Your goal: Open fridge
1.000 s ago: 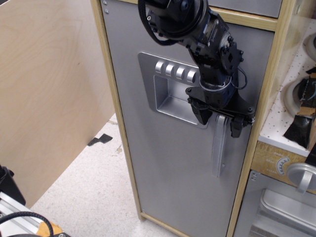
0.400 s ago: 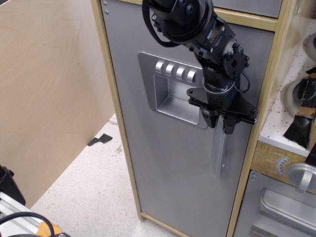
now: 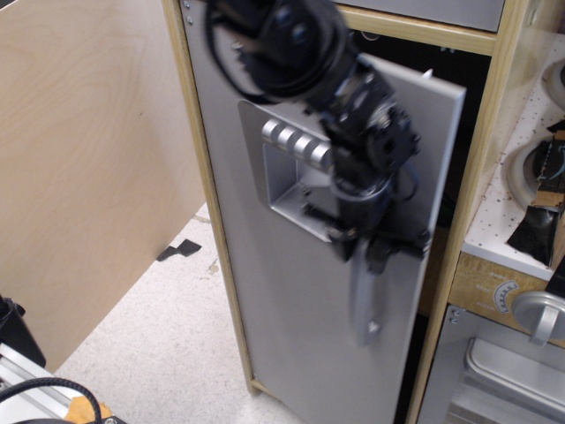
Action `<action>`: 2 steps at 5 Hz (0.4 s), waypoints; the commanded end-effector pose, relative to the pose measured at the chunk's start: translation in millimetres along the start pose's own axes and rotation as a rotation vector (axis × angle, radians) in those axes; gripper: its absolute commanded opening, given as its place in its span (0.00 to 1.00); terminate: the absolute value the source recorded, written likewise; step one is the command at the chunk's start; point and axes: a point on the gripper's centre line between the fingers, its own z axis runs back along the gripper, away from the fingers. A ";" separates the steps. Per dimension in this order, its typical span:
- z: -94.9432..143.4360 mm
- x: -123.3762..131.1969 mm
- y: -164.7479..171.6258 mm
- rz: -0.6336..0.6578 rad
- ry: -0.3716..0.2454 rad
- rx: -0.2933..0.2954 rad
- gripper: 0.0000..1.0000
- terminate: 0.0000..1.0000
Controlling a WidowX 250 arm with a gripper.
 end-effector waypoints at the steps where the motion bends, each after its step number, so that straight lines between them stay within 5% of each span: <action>1: 40.6 -38.7 -0.7 0.049 0.008 -0.038 1.00 0.00; 2: 48.7 -59.3 -17.7 0.054 0.049 -0.007 1.00 0.00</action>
